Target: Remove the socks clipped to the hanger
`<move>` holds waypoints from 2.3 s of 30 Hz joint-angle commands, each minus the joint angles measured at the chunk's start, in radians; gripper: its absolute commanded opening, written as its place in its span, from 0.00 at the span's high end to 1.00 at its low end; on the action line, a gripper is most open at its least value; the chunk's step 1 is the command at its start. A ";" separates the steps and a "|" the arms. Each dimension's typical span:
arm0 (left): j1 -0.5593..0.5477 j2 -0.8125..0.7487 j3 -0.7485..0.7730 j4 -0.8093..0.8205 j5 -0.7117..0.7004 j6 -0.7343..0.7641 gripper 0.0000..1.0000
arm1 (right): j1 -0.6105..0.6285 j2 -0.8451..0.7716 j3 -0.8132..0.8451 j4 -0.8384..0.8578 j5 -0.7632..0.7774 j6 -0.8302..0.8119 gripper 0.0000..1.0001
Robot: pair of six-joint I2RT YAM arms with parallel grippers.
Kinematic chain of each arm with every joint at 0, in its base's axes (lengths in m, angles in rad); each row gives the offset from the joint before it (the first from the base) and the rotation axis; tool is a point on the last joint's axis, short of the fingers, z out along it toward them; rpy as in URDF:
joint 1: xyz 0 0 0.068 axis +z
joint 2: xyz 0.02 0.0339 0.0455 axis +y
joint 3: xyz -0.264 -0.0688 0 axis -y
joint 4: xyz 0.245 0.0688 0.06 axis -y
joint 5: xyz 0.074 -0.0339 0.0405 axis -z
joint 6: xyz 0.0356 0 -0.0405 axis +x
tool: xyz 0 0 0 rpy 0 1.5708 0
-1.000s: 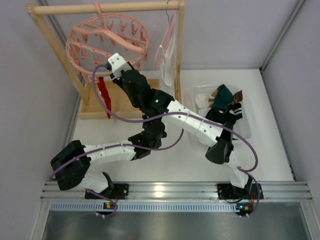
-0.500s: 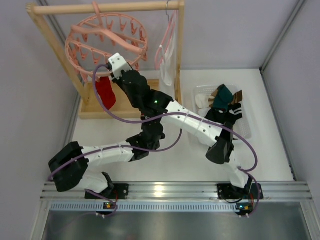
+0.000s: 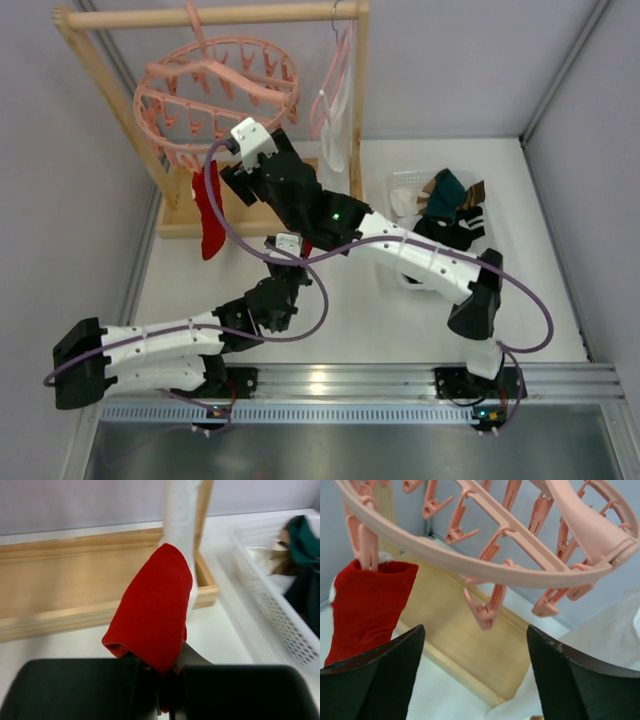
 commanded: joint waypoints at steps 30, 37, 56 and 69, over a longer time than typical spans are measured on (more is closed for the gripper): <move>-0.032 0.592 0.581 -0.013 0.786 -0.146 1.00 | 0.035 -1.463 -0.945 -0.244 0.292 0.357 0.01; 0.140 0.881 0.880 -0.022 0.938 -0.074 1.00 | 0.035 -1.527 -0.911 -0.283 0.278 0.355 0.01; 0.257 1.125 1.275 -0.256 0.907 -0.056 0.02 | 0.037 -1.444 -0.954 -0.268 0.252 0.335 0.01; 0.072 0.624 0.740 -0.280 0.509 -0.146 0.02 | 0.035 -1.410 -0.980 -0.205 0.246 0.343 0.01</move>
